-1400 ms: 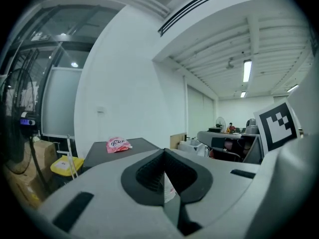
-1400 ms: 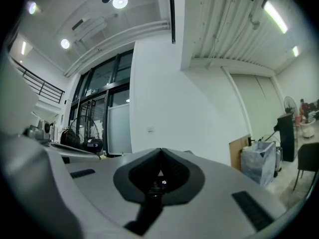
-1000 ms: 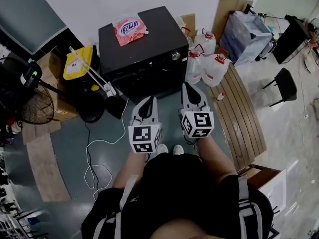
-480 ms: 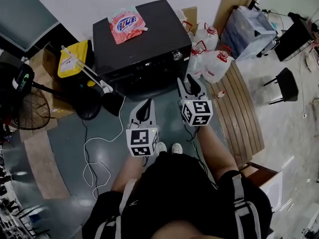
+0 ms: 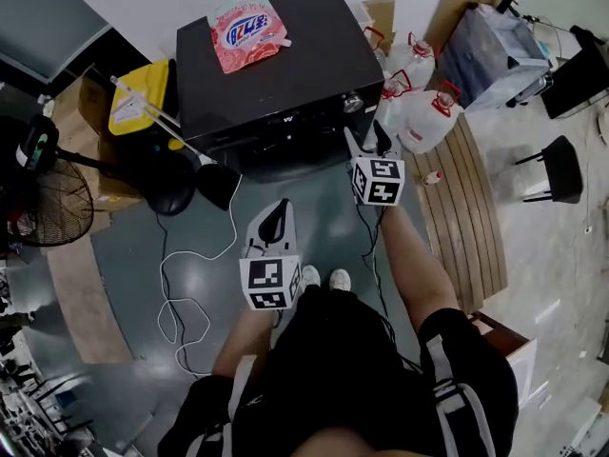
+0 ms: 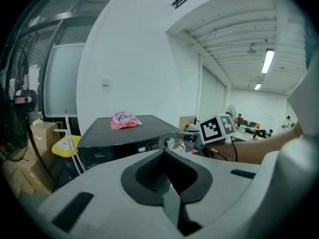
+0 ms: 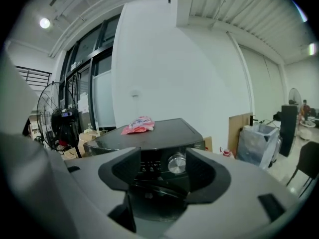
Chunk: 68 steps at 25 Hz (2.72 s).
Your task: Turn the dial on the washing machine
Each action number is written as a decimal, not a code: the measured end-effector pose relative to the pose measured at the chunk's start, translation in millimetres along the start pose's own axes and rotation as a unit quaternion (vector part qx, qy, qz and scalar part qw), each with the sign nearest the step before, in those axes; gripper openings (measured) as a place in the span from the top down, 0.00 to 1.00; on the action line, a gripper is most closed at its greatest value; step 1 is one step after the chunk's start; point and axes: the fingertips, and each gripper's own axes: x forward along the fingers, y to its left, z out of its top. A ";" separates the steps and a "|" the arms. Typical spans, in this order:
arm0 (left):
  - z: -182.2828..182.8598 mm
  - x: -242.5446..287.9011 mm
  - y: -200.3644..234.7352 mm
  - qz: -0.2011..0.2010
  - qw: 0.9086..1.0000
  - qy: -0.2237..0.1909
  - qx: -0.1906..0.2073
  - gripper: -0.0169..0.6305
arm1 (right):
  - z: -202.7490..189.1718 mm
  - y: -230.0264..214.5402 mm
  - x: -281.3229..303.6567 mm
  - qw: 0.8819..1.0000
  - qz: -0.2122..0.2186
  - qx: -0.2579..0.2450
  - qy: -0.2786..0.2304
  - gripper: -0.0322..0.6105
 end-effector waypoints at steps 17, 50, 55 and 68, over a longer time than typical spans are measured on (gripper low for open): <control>-49.0 22.8 38.6 0.025 0.998 0.051 -0.007 0.98 | -57.8 -35.7 119.8 0.999 -0.014 -0.016 0.049 0.55; -63.3 7.1 45.8 0.038 0.998 0.055 -0.012 0.98 | -76.4 -30.8 139.8 0.849 -0.139 -0.495 0.122 0.56; -65.3 3.7 47.5 0.041 0.997 0.056 -0.015 0.98 | -79.3 -30.9 139.1 0.823 -0.150 -0.536 0.118 0.56; -78.1 -7.7 52.7 0.049 0.997 0.058 -0.024 0.98 | -85.2 -18.5 130.9 0.731 -0.171 -0.657 0.070 0.55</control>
